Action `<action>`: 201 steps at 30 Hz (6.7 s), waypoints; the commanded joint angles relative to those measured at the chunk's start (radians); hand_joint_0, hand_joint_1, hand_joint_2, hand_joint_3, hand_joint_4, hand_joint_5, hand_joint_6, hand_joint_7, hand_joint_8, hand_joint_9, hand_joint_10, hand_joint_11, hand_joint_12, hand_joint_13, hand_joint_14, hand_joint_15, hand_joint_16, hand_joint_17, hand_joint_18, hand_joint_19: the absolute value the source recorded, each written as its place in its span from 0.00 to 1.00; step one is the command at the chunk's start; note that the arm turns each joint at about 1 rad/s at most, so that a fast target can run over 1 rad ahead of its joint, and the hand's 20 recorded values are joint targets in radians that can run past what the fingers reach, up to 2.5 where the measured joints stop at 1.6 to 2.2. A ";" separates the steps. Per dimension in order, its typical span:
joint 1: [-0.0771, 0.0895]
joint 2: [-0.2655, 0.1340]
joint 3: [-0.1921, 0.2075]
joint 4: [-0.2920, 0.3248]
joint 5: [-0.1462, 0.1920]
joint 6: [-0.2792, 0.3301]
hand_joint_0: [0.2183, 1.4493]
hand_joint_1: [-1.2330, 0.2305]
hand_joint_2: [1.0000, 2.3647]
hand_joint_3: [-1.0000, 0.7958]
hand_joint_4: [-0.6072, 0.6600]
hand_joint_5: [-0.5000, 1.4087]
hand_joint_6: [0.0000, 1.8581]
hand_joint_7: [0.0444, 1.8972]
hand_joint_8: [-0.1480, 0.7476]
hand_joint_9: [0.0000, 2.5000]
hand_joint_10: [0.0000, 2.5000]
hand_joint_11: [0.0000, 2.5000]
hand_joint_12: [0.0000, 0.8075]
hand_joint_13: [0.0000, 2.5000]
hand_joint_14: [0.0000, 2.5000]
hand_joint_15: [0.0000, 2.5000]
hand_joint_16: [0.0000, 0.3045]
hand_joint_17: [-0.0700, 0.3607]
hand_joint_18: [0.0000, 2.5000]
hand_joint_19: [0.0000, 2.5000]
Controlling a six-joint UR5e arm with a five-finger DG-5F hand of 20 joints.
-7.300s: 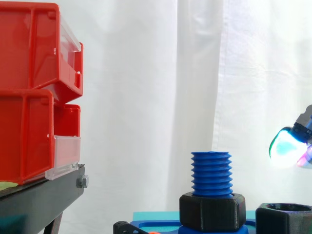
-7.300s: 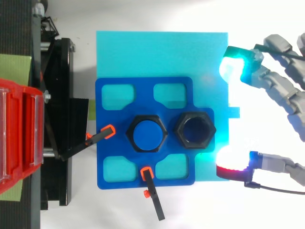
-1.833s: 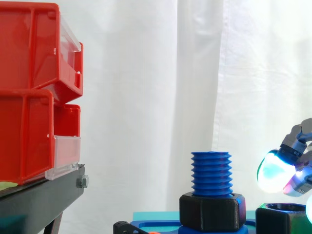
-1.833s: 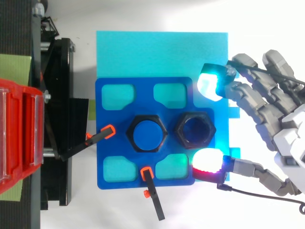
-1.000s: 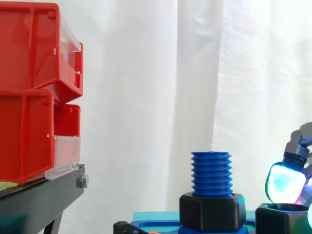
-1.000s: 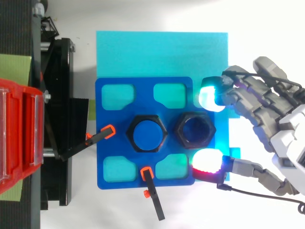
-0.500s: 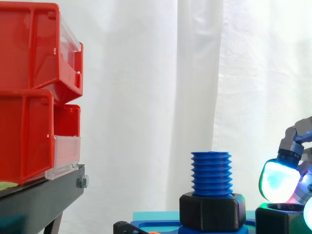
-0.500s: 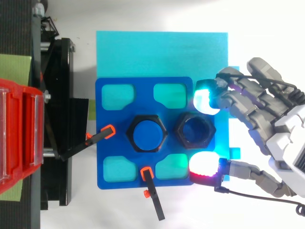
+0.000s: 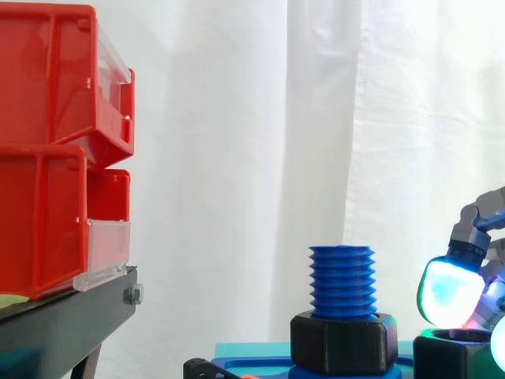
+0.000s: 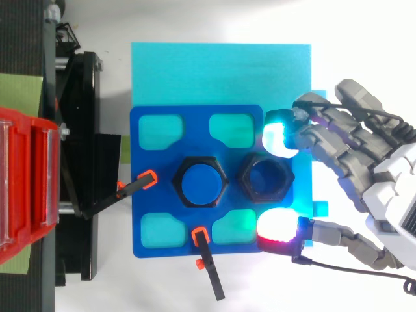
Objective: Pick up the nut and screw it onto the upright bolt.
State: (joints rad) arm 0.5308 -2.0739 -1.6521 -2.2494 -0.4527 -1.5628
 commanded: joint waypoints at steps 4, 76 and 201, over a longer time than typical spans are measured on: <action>-0.003 -0.003 0.000 -0.010 -0.001 0.020 0.24 0.34 0.00 0.28 0.73 0.18 0.35 0.58 0.52 0.27 0.00 0.02 0.45 0.22 0.00 0.00 0.14 0.39 0.12 0.00; -0.061 0.043 0.078 -0.521 -0.067 0.399 0.30 0.42 0.00 0.30 0.65 0.18 0.46 0.53 0.52 0.29 0.00 0.03 0.41 0.24 0.00 0.00 0.13 0.36 0.15 0.00; -0.196 -0.023 0.199 -0.276 -0.501 0.150 0.30 0.42 0.00 0.30 0.65 0.18 0.46 0.54 0.52 0.29 0.00 0.03 0.41 0.23 0.00 0.00 0.13 0.36 0.15 0.00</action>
State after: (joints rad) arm 0.3348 -2.0968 -1.4522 -2.5223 -0.9542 -1.4129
